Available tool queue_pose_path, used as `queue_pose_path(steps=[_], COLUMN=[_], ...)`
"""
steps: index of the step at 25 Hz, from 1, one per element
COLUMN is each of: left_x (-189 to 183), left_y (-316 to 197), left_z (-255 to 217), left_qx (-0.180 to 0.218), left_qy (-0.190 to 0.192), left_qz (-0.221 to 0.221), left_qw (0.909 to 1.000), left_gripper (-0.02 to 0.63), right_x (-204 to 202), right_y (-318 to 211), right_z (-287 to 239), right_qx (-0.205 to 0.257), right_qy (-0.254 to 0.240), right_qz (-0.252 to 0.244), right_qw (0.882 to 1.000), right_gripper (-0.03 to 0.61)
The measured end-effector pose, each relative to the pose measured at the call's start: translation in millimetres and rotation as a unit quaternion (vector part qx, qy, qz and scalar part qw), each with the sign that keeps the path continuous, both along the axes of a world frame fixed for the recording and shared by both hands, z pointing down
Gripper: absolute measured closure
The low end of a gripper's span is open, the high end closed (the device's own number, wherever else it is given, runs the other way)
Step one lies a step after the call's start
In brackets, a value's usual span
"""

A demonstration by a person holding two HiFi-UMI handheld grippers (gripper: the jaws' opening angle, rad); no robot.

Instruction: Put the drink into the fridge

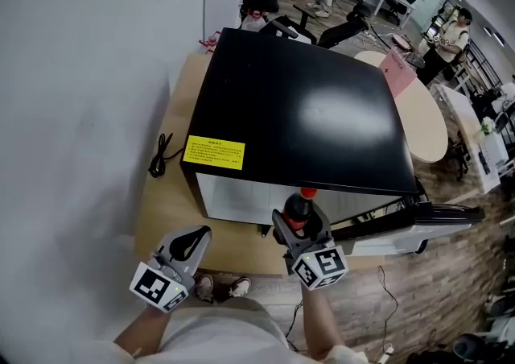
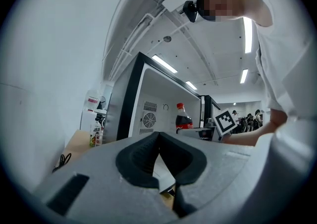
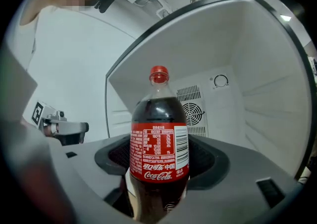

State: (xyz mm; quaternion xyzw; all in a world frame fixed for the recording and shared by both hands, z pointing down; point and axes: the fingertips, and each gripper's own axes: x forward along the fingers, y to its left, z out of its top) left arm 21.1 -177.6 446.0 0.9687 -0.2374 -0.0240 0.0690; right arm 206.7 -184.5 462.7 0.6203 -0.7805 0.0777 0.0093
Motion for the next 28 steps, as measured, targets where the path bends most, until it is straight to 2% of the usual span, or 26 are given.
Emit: queue_pose_path(steps=[13, 18, 28], left_x=[6.6, -4.6, -24.8], left_y=[-0.6, 5.2, 14.3], left_z=[-3.7, 3.7, 13.7], left_qx=[0.004, -0.006, -0.018], left_qy=[-0.009, -0.023, -0.047], left_qz=[-0.010, -0.029, -0.063], left_qw=[0.9999, 0.9993, 0.9967], left_gripper=[0.600, 0.601, 0.600], right_x=[19.1, 23.5, 30.1], right_y=[-47.2, -61.6, -95.3], right_z=[35.8, 50.5, 74.1], right_qx=[-0.021, -0.027, -0.032], right_qy=[0.001, -0.001, 0.032], right_qz=[0.017, 0.020, 0.034], right_qw=[1.000, 0.999, 0.998], right_gripper=[0.267, 0.267, 0.267])
